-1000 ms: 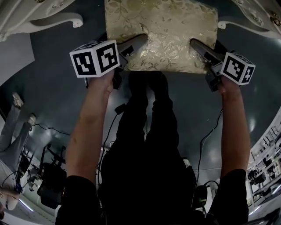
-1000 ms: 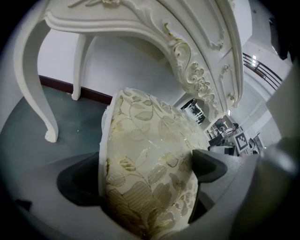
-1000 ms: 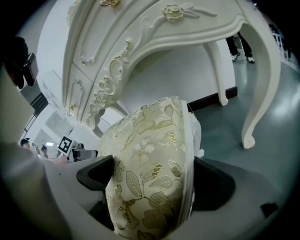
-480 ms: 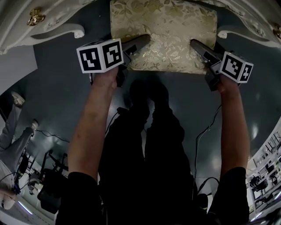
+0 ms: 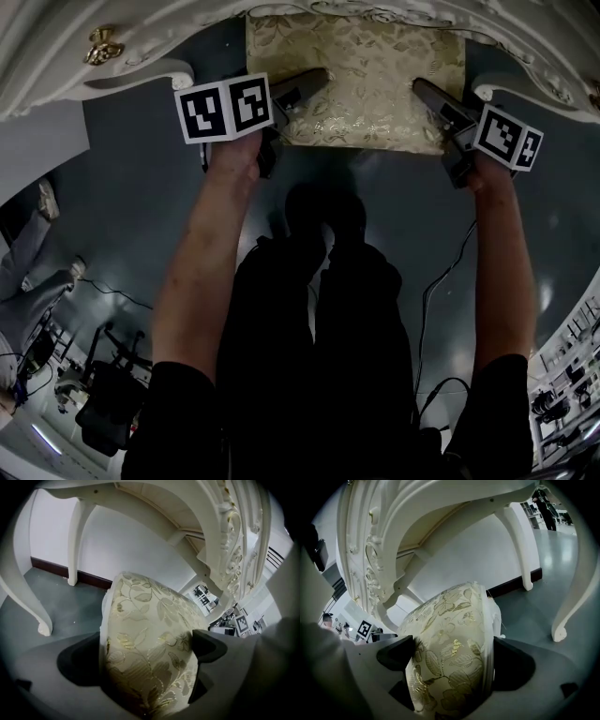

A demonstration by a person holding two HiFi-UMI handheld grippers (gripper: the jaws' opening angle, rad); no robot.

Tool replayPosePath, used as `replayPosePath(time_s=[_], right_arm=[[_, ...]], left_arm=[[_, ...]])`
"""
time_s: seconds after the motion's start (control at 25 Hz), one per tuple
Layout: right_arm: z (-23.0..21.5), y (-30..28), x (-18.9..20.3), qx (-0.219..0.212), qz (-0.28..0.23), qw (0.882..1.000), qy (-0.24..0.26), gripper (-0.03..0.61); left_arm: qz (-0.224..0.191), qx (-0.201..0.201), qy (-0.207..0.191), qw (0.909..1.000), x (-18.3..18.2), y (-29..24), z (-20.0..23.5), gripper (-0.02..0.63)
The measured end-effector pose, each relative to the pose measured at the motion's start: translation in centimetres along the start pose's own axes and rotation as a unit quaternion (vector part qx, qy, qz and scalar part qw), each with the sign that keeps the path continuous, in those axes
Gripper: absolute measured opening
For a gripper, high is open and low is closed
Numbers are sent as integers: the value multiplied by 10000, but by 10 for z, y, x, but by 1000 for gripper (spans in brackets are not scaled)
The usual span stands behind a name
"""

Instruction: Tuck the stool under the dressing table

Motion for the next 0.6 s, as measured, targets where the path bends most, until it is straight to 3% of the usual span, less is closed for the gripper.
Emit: replayPosePath(time_s=[0.2, 0.4, 0.6], right_arm=[[1, -1, 1, 100, -116, 9999, -35, 497], [2, 32, -3, 538, -291, 9980, 145, 494], [27, 76, -2, 542, -547, 9969, 158, 488]], left_arm=[[-29, 12, 37, 10000, -3, 2, 1, 589], [-989, 171, 235, 9947, -13, 32, -7, 586], [-1100, 201, 12, 9937, 15, 61, -13, 577]])
Point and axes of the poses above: the fingertips, and each gripper's own axes: y backward along the fingers, z to its left, x out of its underside, the point moved 1 cm from there along y, backward along the fingers, and after that the axes turned 14 degrees about y, right-handed, at the moved point
